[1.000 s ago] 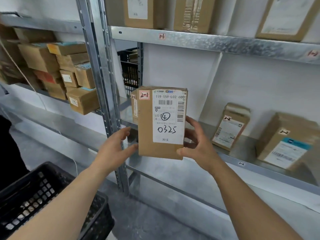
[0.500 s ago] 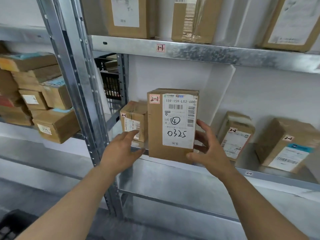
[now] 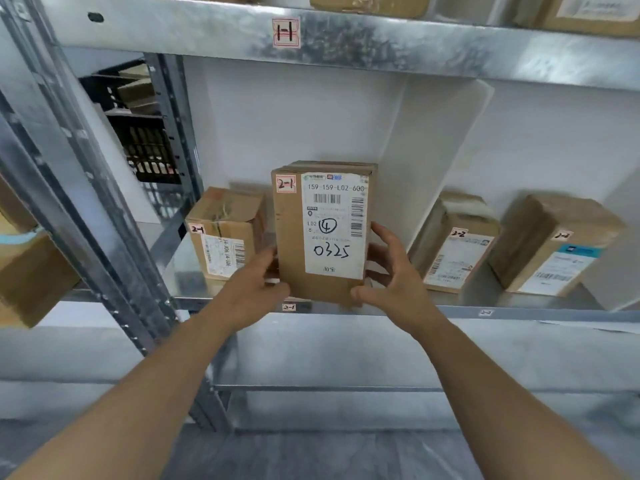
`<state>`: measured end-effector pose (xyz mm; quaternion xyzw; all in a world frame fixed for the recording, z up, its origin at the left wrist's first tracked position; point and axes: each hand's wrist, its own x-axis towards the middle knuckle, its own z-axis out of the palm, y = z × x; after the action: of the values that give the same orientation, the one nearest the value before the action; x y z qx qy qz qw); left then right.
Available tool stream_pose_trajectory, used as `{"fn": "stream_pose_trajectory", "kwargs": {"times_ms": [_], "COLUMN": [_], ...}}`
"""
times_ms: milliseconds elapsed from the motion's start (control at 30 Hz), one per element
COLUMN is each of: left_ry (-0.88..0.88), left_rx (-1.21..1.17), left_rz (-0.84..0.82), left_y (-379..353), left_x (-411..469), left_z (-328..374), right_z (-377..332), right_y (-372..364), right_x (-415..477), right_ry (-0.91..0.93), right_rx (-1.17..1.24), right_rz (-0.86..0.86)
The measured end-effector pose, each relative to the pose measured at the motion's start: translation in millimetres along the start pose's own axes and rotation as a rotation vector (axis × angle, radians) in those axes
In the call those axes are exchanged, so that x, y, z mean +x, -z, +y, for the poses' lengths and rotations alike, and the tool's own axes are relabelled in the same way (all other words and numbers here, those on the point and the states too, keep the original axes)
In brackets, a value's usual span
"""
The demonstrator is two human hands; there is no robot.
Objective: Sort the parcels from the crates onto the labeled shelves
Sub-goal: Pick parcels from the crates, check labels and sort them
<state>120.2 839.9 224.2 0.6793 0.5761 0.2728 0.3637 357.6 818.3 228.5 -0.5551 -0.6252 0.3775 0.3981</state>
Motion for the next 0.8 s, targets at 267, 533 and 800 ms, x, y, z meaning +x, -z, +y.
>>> {"fn": "stream_pose_trajectory", "kwargs": {"times_ms": [267,533,800], "left_ry": [0.059,0.119,0.136], "left_rx": [-0.084,-0.024,-0.034], "left_rz": [0.090,0.069,0.066], "left_y": [-24.0,-51.6,-59.9], "left_x": [42.5,71.5,71.8], "left_z": [7.8,-10.8,-22.2], "right_z": [12.0,40.7,44.5], "right_y": [-24.0,-39.8,-44.2], "right_x": [41.6,62.2,60.5], "right_ry": [-0.129,-0.264,-0.294], "right_rx": [-0.100,-0.266,-0.226], "right_rz": [0.081,0.125,0.132]}}
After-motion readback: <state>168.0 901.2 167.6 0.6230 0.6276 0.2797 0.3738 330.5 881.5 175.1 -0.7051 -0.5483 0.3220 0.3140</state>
